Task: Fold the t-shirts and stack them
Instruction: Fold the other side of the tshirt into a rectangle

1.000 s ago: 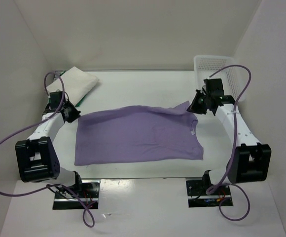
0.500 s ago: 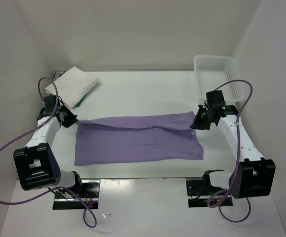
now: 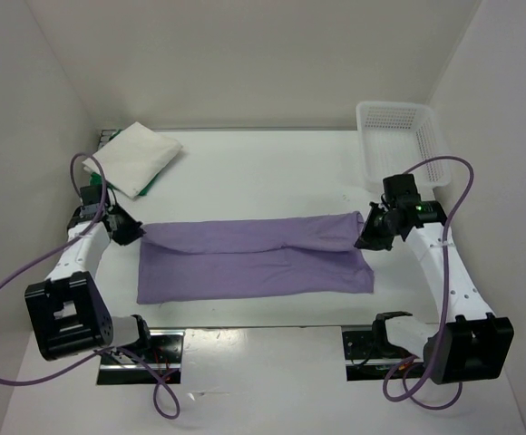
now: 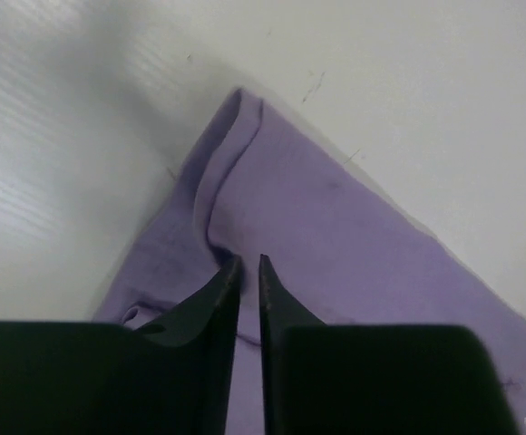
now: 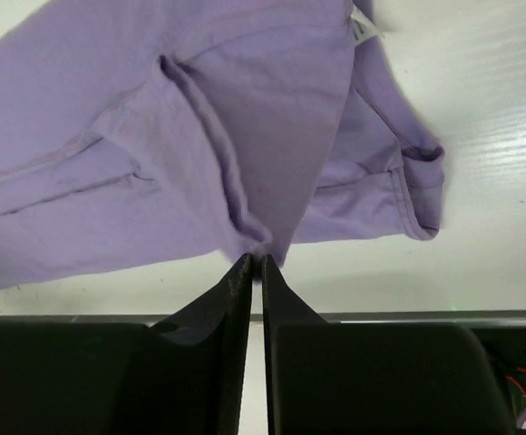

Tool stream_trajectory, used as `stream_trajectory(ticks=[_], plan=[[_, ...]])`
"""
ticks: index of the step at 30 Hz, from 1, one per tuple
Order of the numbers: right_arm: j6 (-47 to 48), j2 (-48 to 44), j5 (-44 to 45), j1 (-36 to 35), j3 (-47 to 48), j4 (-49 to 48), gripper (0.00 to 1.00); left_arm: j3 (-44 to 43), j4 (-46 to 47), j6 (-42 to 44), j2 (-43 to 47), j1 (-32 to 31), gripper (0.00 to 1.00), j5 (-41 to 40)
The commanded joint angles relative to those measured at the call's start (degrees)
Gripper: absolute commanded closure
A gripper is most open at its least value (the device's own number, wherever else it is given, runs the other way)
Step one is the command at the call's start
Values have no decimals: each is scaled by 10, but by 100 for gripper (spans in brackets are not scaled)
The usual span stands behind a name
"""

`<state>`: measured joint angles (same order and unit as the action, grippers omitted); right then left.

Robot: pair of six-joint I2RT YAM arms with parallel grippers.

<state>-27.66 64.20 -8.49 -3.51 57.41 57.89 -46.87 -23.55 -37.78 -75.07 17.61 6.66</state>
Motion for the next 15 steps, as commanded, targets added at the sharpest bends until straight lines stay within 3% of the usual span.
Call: stream_trajectory(ticks=[1, 4, 6, 11, 14, 15], plan=[[-6, -17, 16, -10, 7, 33, 86, 3, -26, -20, 33, 11, 76, -17], [-6, -17, 16, -10, 14, 33, 80, -12, -41, -39, 72, 20, 67, -41], [0, -11, 16, -16, 20, 38, 73, -24, -47, -48, 78, 20, 67, -46], [5, 7, 7, -21, 25, 15, 70, -3, 10, -41, 72, 15, 68, 34], [-5, 57, -6, -38, 25, -57, 97, -10, 43, -29, 58, -50, 70, 18], [-10, 72, 3, -54, 25, -83, 100, -10, 48, -29, 53, -71, 71, 10]])
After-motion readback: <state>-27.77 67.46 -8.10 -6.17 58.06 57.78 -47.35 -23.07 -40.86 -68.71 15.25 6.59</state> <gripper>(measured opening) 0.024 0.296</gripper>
